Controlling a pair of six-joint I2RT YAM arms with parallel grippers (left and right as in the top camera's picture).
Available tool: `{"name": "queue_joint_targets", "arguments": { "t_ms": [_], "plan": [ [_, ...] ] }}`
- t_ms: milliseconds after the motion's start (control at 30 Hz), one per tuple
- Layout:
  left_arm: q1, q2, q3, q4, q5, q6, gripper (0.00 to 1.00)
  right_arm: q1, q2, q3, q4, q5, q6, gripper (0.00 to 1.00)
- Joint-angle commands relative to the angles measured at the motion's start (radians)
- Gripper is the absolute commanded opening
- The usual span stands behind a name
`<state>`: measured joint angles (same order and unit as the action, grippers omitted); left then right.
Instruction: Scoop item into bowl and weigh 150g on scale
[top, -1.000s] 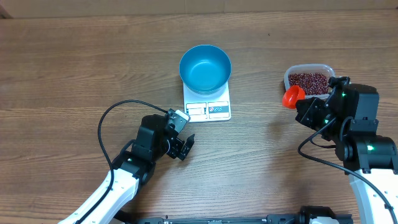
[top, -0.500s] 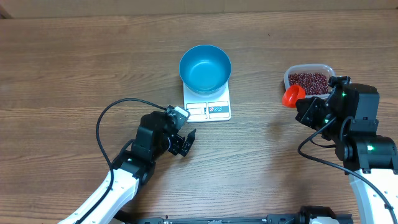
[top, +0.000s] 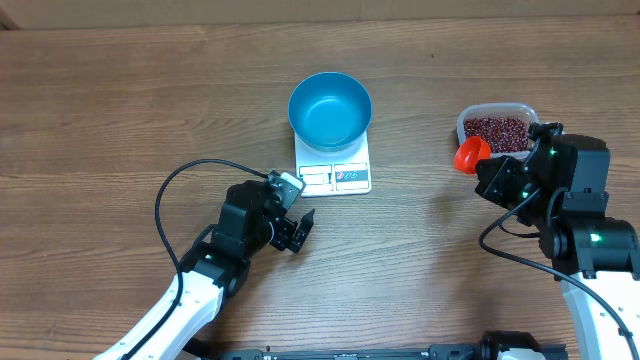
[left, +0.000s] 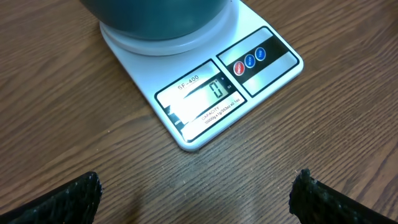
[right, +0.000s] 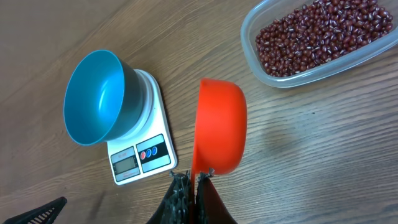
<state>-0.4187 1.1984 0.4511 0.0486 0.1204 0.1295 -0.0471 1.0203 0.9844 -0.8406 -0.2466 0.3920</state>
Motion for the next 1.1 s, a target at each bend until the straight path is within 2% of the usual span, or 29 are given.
{"name": "queue_joint_targets", "arguments": {
  "t_ms": [0,133,233,533,667,833,1067],
  "plan": [
    [-0.001,0.007,-0.002,0.001,0.003,-0.018,1.0,-0.005,-0.002,0.022,0.0,-0.011,0.004,0.04],
    [-0.001,0.007,-0.002,0.001,0.003,-0.018,1.0,-0.005,0.015,0.092,-0.047,-0.016,0.034,0.04],
    [-0.001,0.007,-0.002,0.001,0.003,-0.018,1.0,-0.006,0.07,0.222,-0.142,0.008,0.013,0.04],
    [-0.001,0.007,-0.002,0.001,0.004,-0.018,0.99,-0.014,0.444,0.842,-0.56,0.158,-0.139,0.04],
    [-0.001,0.007,-0.002,0.001,0.003,-0.018,1.0,-0.039,0.618,1.051,-0.674,0.168,-0.19,0.04],
    [-0.001,0.007,-0.002,0.001,0.003,-0.018,1.0,-0.072,0.753,1.098,-0.668,0.169,-0.241,0.04],
    [-0.001,0.007,-0.002,0.001,0.003,-0.018,1.0,-0.136,0.836,1.097,-0.641,0.272,-0.298,0.04]
  ]
}}
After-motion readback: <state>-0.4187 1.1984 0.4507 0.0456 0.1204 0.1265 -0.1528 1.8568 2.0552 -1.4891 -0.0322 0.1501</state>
